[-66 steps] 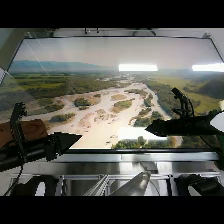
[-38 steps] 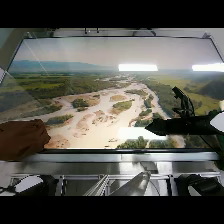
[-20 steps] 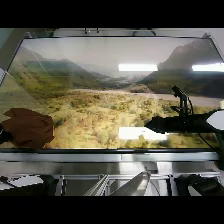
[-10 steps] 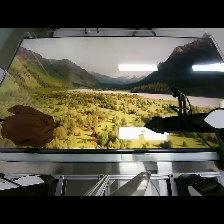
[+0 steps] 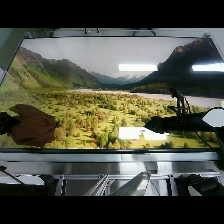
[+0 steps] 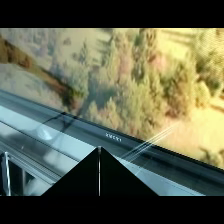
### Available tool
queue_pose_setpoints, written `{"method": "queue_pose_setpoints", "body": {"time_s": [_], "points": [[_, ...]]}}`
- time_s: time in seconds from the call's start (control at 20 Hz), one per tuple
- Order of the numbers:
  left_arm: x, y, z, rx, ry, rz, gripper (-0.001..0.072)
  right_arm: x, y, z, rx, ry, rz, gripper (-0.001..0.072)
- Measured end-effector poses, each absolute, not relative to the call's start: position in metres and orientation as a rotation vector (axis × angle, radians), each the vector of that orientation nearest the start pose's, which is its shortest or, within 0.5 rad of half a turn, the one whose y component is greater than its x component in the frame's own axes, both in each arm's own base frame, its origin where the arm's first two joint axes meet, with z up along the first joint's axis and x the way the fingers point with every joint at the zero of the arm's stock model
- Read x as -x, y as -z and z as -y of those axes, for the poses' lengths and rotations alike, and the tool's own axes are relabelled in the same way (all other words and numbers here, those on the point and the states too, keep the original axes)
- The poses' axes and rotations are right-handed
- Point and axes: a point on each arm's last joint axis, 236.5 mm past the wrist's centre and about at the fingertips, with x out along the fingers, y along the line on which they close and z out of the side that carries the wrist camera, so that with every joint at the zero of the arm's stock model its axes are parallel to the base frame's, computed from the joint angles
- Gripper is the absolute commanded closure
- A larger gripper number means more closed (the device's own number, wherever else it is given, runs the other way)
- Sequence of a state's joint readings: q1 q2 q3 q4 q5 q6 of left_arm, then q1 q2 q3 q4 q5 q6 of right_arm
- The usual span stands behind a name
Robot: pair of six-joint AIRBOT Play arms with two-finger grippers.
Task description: Fold the shirts.
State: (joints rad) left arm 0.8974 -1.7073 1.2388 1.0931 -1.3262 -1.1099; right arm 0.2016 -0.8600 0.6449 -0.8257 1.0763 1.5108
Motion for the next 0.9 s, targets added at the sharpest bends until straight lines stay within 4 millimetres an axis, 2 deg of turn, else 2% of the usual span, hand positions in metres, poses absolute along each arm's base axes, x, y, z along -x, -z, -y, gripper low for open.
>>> {"method": "queue_pose_setpoints", "body": {"time_s": [0.15,0.2,0.25,0.35,0.45,0.5,0.6,0.65,0.7,0.8,0.9], "points": [[-0.316,0.104,-0.190,0.821,0.000,-1.398,0.0701,-0.240,-0.021,-0.193,-0.551,-0.536,-1.285,0.0692],[-0.329,0.094,-0.185,0.811,0.032,-1.367,0.0701,-0.240,-0.021,-0.193,-0.552,-0.536,-1.286,0.0692],[-0.347,0.073,-0.173,0.815,0.088,-1.314,0.0690,-0.241,-0.021,-0.193,-0.552,-0.536,-1.285,0.0692],[-0.389,0.010,-0.136,0.818,0.252,-1.167,0.0683,-0.241,-0.021,-0.193,-0.552,-0.536,-1.285,0.0692],[-0.423,-0.073,-0.078,0.792,0.462,-1.000,0.0682,-0.241,-0.021,-0.193,-0.552,-0.536,-1.285,0.0692],[-0.430,-0.112,-0.045,0.769,0.571,-0.930,0.0682,-0.241,-0.020,-0.193,-0.549,-0.534,-1.285,0.0693],[-0.431,-0.185,0.027,0.712,0.784,-0.808,0.0682,-0.242,-0.017,-0.187,-0.534,-0.519,-1.285,0.0693],[-0.423,-0.217,0.066,0.676,0.892,-0.760,0.0682,-0.244,-0.015,-0.182,-0.526,-0.504,-1.284,0.0692],[-0.413,-0.240,0.099,0.642,0.979,-0.734,0.0683,-0.247,-0.013,-0.176,-0.522,-0.483,-1.279,0.0692],[-0.392,-0.265,0.158,0.571,1.108,-0.714,0.0684,-0.253,-0.011,-0.161,-0.532,-0.438,-1.272,0.0693],[-0.374,-0.264,0.202,0.500,1.184,-0.747,0.0684,-0.260,-0.009,-0.145,-0.549,-0.393,-1.263,0.0692]]}}
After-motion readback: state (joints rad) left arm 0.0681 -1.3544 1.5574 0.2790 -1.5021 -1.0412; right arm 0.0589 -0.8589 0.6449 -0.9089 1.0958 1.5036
